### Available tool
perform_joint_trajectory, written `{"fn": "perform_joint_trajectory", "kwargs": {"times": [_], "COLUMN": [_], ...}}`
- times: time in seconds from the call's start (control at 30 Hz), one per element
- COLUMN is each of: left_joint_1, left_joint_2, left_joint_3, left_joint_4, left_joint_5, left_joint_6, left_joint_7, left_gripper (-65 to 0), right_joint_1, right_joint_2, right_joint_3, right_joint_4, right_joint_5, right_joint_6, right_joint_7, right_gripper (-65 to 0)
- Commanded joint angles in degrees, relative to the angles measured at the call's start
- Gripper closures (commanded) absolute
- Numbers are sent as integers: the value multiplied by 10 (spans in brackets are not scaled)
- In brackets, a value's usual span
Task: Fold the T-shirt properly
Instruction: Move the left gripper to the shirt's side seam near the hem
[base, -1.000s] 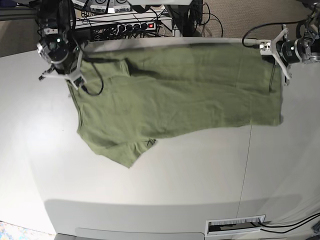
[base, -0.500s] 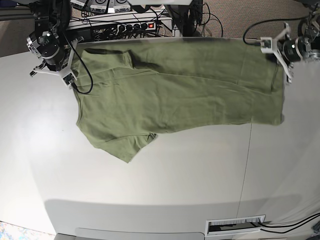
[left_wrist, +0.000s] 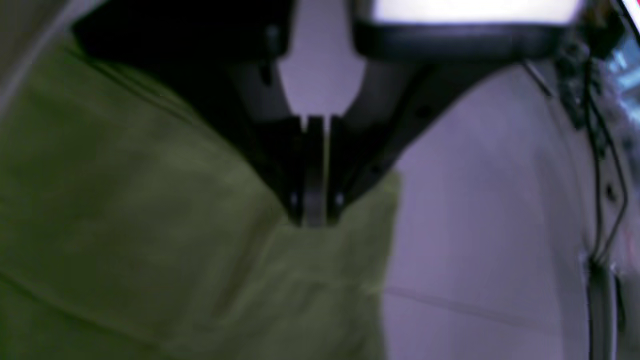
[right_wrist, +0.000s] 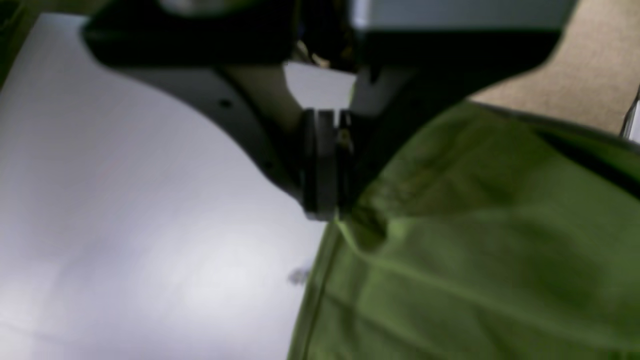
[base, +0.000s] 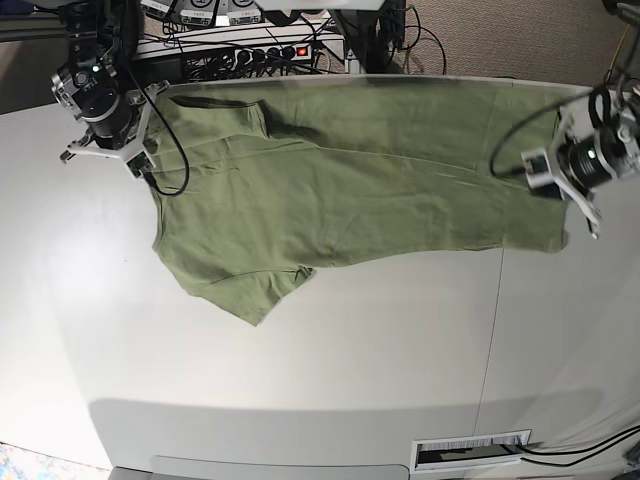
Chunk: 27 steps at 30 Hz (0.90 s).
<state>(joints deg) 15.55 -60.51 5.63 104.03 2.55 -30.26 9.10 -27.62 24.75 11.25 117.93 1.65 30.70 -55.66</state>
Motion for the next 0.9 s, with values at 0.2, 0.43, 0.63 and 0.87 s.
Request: {"fn": "perform_joint_trajectory", "kwargs": {"times": [0.2, 0.43, 0.63, 0.87], "left_joint_1": [-95, -176, -275, -330], "left_joint_2": [-7, 47, 102, 139], "left_joint_3": [-6, -5, -5, -5], "left_joint_4": [-154, -275, -358, -417], "left_joint_5": [7, -48, -294, -358], "left_joint_6": [-26, -97, -97, -97], "left_joint_7": [-147, -162, 44, 148], "left_gripper": [-181, -181, -181, -182], "right_joint_1": [2, 2, 2, 2], "right_joint_2": [2, -38, -43, -43], "right_joint_3": [13, 49, 50, 50], "right_joint_4": [42, 70, 70, 70], "right_joint_5": [0, 1, 1, 1], "right_joint_6": [-3, -3, -3, -3], "right_joint_7": [6, 37, 33, 21], "right_gripper": [0, -147, -162, -162]}}
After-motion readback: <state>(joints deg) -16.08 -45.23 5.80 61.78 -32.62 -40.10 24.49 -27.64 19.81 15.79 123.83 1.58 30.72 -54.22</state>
